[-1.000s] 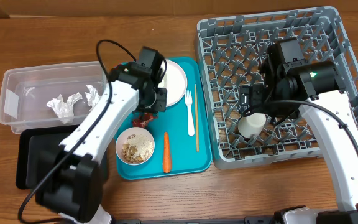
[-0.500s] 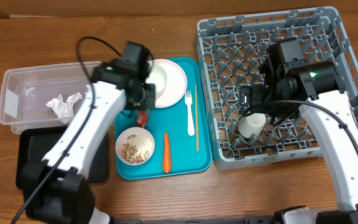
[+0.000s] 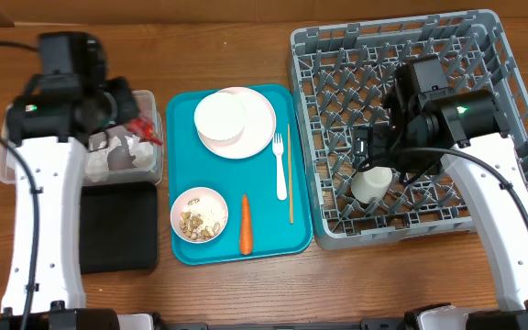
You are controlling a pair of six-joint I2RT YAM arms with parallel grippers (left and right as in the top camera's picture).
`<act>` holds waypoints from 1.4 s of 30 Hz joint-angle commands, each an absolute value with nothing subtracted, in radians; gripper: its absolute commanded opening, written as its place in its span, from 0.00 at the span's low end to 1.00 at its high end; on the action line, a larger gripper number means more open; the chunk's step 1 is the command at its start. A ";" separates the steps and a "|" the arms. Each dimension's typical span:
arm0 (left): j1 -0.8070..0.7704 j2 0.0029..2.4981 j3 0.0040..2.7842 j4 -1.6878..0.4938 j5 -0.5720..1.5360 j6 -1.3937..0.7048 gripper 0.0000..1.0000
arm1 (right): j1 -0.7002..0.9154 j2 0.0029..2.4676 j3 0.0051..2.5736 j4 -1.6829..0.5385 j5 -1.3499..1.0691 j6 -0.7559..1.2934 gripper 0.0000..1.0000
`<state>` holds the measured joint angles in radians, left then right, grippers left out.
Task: Sort waste into correct bins and load items into the dishwasher
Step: 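Carry the red wrapper left and drop it into the clear bin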
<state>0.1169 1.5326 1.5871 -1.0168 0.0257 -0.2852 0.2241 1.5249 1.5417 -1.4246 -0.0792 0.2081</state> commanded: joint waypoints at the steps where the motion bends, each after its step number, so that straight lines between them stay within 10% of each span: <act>1: 0.206 1.525 1.603 -1.014 0.015 -0.295 0.04 | 0.227 1.513 1.562 -1.420 -0.084 0.202 1.00; 32: 0.316 1.844 1.554 -0.960 -0.299 -0.300 0.06 | 0.227 1.513 1.562 -1.420 -0.084 0.202 1.00; 34: 0.316 1.842 1.555 -0.960 -0.299 -0.300 0.19 | 0.227 1.513 1.562 -1.420 -0.084 0.202 1.00; 37: 0.316 1.836 1.556 -0.960 -0.299 -0.300 0.94 | 0.227 1.513 1.562 -1.420 -0.084 0.202 1.00; 42: 0.316 1.822 1.590 -0.985 -0.298 -0.300 1.00 | 0.227 1.513 1.562 -1.419 -0.084 0.202 1.00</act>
